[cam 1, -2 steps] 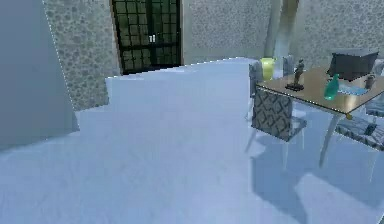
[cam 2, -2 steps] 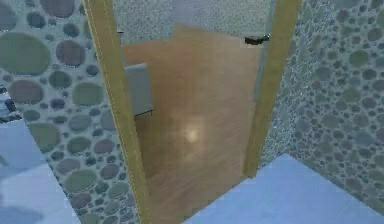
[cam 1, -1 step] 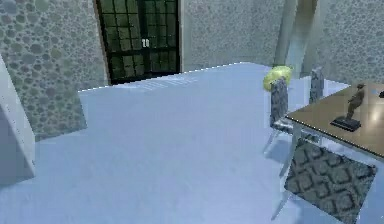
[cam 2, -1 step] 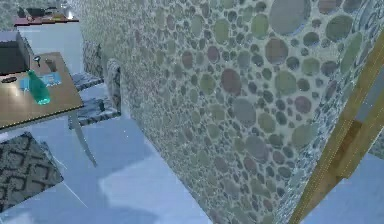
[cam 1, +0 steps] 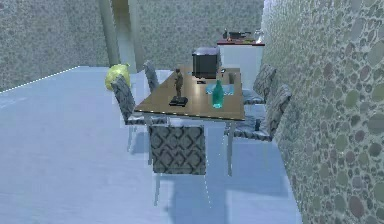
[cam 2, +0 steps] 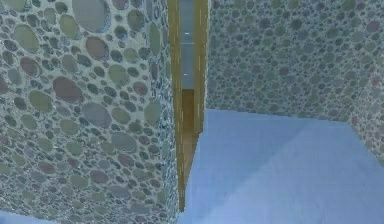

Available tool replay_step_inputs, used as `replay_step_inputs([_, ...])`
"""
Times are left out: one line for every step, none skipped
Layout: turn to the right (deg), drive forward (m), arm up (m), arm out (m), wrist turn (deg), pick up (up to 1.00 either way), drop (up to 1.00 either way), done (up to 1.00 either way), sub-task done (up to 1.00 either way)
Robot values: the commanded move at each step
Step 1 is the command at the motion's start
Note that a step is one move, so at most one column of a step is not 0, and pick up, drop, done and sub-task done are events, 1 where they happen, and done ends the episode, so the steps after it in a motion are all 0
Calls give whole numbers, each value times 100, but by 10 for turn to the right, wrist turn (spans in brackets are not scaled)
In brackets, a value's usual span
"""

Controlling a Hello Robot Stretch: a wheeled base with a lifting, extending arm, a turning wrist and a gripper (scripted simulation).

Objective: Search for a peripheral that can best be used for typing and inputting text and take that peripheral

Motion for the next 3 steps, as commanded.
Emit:
replay_step_inputs([90, 0, 0, 0, 0, 0, 0, 0, 0])
replay_step_inputs([0, 50, 0, 0, 0, 0, 0, 0, 0])
replay_step_inputs([-450, 0, 0, 0, 0, 0, 0, 0, 0])
